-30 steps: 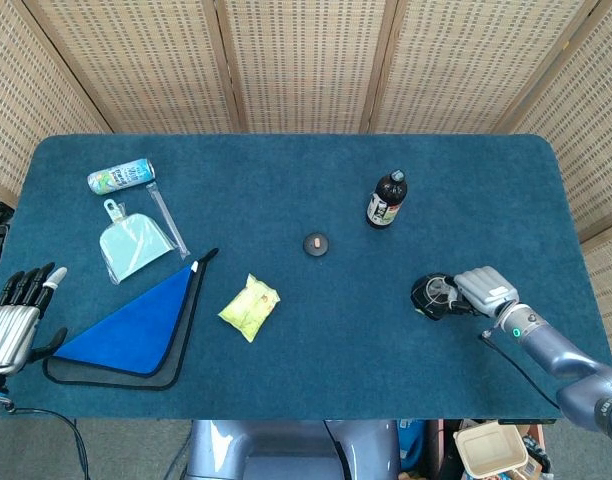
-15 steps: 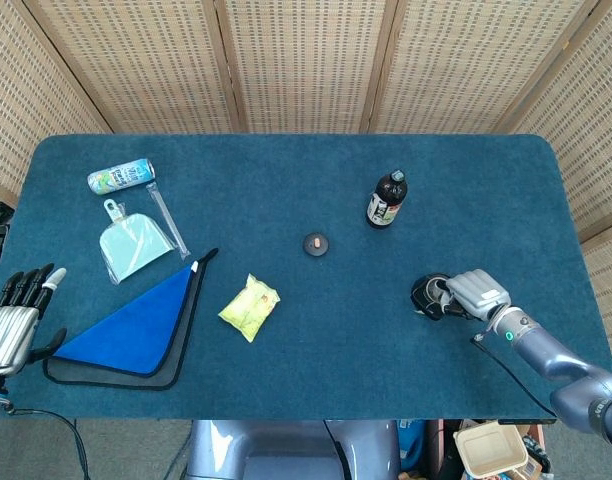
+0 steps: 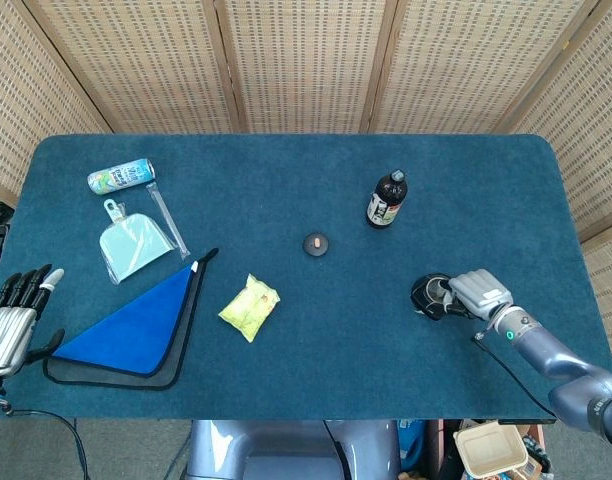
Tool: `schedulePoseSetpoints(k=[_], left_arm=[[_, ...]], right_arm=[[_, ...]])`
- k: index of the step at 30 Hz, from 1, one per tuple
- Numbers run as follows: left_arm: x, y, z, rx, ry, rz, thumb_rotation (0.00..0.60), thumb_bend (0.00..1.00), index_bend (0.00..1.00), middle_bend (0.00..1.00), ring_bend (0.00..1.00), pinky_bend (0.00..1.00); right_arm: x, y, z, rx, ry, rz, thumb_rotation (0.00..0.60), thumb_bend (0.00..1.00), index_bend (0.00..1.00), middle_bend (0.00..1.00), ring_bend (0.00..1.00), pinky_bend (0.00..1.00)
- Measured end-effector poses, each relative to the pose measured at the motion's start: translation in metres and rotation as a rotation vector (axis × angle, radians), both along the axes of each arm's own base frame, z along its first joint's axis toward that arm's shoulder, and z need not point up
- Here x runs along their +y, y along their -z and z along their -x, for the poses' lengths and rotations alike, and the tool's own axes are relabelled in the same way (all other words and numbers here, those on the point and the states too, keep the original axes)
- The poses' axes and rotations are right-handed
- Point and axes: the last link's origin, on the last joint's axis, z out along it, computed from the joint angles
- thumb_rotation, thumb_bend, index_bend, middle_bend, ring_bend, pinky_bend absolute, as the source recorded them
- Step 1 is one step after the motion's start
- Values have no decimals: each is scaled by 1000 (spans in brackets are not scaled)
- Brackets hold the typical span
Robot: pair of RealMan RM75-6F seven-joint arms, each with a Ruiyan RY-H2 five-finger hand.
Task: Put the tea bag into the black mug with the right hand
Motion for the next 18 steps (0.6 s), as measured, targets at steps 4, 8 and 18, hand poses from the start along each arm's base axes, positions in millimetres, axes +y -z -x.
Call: schedulePoseSetpoints(k=[4,8,18], left_arm=[[0,0,0,-3,2,1,600,378,0,0,0,0],[0,0,0,-5,3,0,600,378,0,0,0,0],[-1,-2,0,-8,3,-5,600,378,0,0,0,0]], right_arm=[[1,-3,-1,-1,-2,7,0,1000,338,1000,999,991],[1,-10,-6,-24,-13,34,0,1000,338,1000,998,991],[4,-33,-21,-66,-58,98,0,1000,338,995,998,991]])
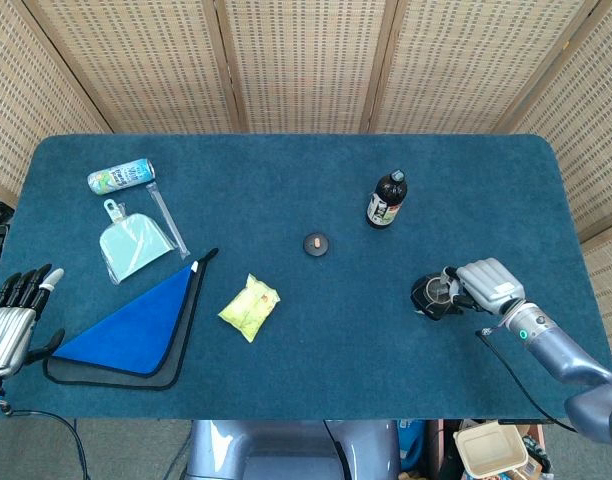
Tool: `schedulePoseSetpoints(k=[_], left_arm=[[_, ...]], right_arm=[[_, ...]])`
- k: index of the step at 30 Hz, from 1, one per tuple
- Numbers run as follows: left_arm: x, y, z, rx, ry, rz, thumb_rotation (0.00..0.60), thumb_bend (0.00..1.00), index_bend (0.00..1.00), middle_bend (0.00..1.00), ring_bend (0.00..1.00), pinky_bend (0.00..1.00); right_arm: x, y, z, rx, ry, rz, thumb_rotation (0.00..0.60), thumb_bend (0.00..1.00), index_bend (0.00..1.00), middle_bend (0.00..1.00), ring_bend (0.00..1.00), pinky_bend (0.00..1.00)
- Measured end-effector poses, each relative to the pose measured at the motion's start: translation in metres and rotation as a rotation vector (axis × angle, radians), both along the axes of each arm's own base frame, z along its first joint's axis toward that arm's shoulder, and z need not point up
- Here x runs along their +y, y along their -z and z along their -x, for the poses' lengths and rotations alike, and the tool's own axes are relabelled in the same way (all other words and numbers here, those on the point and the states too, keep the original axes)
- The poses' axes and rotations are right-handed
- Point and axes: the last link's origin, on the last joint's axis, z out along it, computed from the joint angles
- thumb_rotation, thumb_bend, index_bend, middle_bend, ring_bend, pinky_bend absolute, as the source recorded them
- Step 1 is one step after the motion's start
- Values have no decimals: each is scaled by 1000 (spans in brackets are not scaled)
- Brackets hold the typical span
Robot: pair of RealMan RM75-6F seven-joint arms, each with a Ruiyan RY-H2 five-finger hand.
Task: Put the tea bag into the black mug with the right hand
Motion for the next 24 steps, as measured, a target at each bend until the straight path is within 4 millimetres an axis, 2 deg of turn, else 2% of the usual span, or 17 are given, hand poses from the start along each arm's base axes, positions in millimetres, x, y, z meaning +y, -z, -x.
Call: schedulePoseSetpoints(k=[6,10,12,17,20,24], left_arm=[[0,-2,0,-2,-1,-8,600,377,0,0,0,0],[-1,-2,1,-4,-4,-11,600,378,0,0,0,0],[-2,-2,2,-7,-9,-15,600,378,0,0,0,0],[-5,-3,5,-14,-15,-30,600,378,0,0,0,0],[-6,-4,6,-23,-14,-44,600,378,0,0,0,0],[-10,-4,8,-38,-18,-59,600,378,0,0,0,0]], right_arm=[[3,-13,-6,-31,-33,66,0,1000,338,922,981,971],[6,-21,-8,-58,-52,120,0,986,337,788,850,890],[8,-25,-8,-76,-60,155,0,911,327,724,781,858],[18,-36,-6,-131,-81,276,0,642,287,569,609,741],[27,-42,-1,-166,-77,363,0,575,233,454,479,627],[43,-48,8,-193,-48,460,0,548,181,325,315,466]])
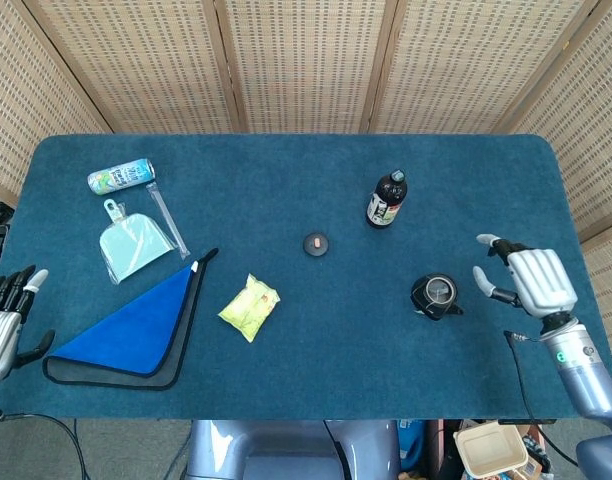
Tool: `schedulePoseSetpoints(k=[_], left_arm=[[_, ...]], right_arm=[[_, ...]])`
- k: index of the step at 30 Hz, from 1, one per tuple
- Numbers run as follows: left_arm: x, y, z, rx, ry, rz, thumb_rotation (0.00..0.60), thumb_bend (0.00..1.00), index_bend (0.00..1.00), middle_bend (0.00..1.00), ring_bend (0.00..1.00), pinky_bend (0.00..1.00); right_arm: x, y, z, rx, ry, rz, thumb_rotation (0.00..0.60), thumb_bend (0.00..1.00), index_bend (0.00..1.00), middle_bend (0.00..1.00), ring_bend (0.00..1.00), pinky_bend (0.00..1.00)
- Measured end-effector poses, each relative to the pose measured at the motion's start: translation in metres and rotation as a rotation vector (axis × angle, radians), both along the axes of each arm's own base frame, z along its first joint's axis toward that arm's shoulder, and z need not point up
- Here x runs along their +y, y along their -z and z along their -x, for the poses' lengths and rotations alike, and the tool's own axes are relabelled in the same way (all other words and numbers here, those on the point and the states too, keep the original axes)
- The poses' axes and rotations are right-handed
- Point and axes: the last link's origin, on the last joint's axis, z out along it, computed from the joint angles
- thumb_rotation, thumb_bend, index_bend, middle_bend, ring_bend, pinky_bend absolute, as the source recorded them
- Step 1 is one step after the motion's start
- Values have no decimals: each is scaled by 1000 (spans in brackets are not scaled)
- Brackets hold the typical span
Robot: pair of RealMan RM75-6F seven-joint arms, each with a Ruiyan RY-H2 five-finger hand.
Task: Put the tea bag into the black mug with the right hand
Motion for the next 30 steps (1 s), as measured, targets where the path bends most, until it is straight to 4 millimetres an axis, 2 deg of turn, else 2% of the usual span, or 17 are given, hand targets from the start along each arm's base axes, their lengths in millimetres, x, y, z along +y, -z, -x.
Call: schedulePoseSetpoints(k=[5,17,25,30], left_arm=[[-6,1,1,-12,-3,0,600,378,0,0,0,0],[-20,8,-4,-30,24,23,600,378,0,0,0,0],[-23,9,-6,-34,33,27,600,378,0,0,0,0],[-25,7,-9,-49,47,13,600,378,0,0,0,0]], right_arm=[[24,0,10,-4,50,75,0,546,153,241,211,368],[68,6,24,29,132,121,0,546,138,207,169,324],[80,11,29,27,168,122,0,546,136,195,157,322],[84,10,26,-20,121,161,0,546,134,193,156,319]])
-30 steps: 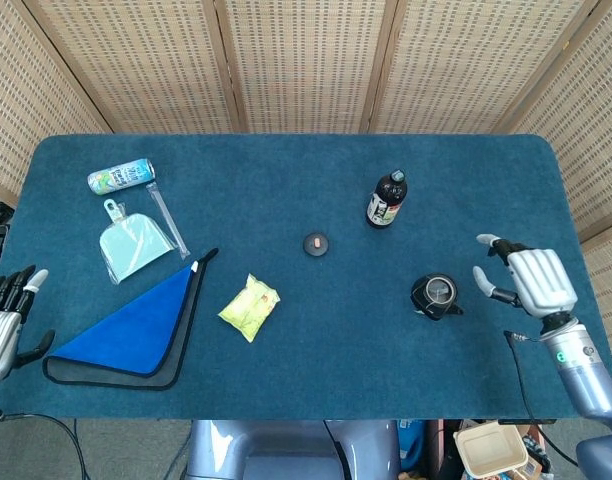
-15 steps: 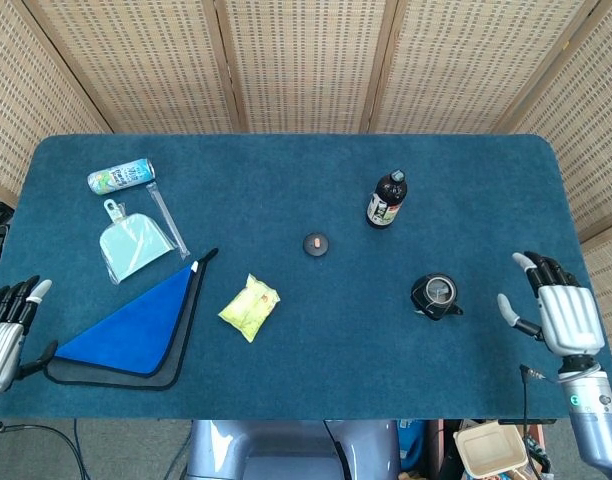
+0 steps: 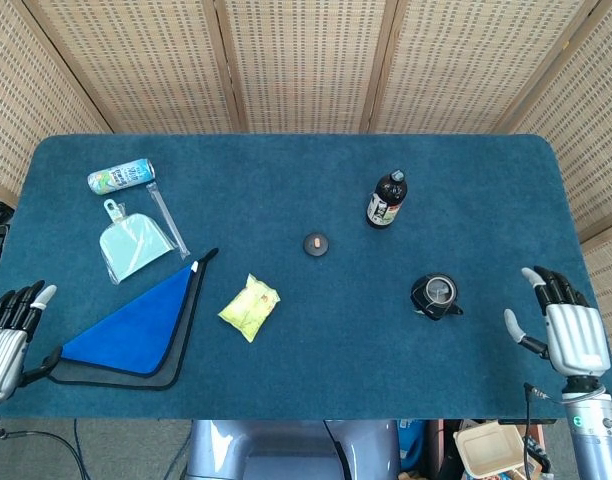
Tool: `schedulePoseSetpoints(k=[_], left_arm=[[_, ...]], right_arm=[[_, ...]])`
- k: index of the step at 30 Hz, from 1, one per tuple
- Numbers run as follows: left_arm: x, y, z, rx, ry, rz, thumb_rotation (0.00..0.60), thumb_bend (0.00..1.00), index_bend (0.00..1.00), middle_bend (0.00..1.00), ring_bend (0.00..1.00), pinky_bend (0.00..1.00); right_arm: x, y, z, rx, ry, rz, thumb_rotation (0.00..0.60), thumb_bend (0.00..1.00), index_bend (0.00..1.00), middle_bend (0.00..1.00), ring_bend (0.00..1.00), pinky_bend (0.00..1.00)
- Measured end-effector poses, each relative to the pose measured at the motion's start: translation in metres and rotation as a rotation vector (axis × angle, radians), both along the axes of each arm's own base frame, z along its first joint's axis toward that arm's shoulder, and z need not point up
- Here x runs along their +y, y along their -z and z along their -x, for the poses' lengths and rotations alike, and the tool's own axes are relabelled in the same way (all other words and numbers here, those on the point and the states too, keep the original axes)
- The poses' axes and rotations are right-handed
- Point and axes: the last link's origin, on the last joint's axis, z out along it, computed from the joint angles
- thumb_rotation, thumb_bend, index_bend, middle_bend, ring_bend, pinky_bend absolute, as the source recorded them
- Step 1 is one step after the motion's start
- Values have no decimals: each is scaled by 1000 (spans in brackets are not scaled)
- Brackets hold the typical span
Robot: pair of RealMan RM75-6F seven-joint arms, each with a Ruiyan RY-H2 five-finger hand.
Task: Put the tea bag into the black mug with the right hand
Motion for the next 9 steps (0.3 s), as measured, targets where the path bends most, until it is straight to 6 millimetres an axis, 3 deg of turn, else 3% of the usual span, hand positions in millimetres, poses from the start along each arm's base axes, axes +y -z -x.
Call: schedulePoseSetpoints(k=[9], left_arm=[[-2,0,-1,-2,10,3,600,378,0,0,0,0]], right_arm=[[8,8,-2,-48,-63,5,0,532,134,195,156,317]])
